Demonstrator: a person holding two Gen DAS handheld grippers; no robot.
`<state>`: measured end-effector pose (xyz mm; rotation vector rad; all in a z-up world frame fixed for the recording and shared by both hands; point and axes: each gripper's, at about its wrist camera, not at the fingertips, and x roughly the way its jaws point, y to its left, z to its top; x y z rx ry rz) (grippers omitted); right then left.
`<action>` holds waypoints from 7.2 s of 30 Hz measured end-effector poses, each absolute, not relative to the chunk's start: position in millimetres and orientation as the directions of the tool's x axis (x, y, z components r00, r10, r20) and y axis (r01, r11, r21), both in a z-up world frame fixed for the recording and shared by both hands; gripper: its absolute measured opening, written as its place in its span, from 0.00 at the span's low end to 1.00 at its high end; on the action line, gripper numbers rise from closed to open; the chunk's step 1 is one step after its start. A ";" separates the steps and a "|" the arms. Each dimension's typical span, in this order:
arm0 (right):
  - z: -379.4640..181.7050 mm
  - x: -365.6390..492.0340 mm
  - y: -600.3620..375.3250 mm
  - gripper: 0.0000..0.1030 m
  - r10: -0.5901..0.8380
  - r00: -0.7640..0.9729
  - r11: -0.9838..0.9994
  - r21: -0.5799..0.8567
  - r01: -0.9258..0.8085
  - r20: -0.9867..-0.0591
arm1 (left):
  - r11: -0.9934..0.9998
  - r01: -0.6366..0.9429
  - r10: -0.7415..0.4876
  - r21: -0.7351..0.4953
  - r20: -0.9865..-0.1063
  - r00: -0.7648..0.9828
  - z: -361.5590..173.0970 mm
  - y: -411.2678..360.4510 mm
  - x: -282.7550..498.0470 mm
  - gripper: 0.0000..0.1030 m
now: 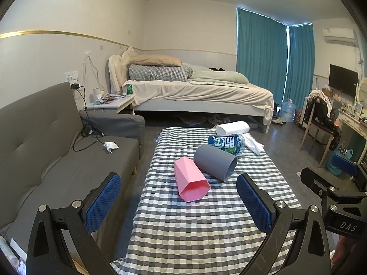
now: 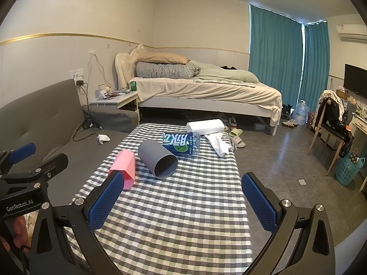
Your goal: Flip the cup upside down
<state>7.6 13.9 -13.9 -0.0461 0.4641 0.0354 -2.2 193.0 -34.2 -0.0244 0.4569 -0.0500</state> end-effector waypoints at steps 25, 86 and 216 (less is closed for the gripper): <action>-12.7 27.0 2.3 1.00 0.091 0.874 0.994 -0.005 -0.106 -0.478 | 0.999 -0.002 -0.023 -0.047 -0.509 0.861 -50.0 196.6 28.6 1.00; -129.7 58.6 62.8 0.73 0.009 0.495 0.989 -0.064 -0.130 -0.869 | 0.993 -0.120 0.100 0.012 -0.646 0.757 -80.5 214.7 37.1 1.00; -20.2 -4.1 -31.4 0.78 0.001 0.774 0.996 0.067 0.054 -0.633 | 0.940 0.336 -0.275 -0.055 -0.707 0.652 -91.5 123.5 24.0 0.80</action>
